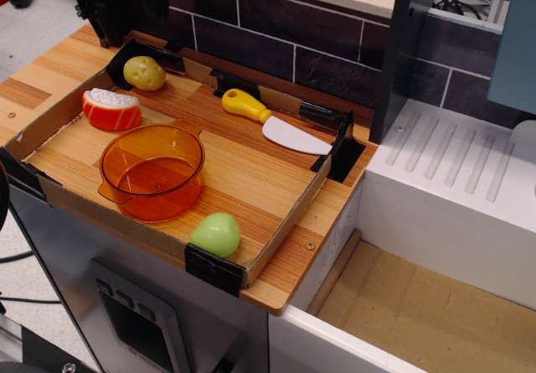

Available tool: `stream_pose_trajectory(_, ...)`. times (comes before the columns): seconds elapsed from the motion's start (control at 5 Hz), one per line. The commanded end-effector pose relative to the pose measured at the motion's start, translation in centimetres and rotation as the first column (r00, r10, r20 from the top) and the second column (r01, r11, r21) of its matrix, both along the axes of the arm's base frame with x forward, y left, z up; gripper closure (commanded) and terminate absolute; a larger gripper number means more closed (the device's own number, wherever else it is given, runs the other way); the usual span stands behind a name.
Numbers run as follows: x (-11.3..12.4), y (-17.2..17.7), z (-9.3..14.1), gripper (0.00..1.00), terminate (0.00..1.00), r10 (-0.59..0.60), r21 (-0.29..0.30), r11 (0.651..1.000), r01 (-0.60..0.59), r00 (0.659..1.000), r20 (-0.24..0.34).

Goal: Put potato in pot

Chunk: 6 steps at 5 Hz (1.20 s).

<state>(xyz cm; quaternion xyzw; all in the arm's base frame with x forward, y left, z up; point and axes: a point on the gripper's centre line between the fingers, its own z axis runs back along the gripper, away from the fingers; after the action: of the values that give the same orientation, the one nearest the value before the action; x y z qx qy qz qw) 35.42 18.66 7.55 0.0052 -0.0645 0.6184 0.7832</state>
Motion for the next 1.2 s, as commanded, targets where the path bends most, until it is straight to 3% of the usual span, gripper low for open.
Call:
stream_pose_trajectory(0.0,-0.2,2.2,0.5,0.0,0.0,0.007,0.046,0.999,-0.01,0.997,0.073)
stream_pose_trajectory(1.0,0.2,1.8,-3.5,0.0,0.0,-0.026,0.083,0.996,0.02,0.997,0.07)
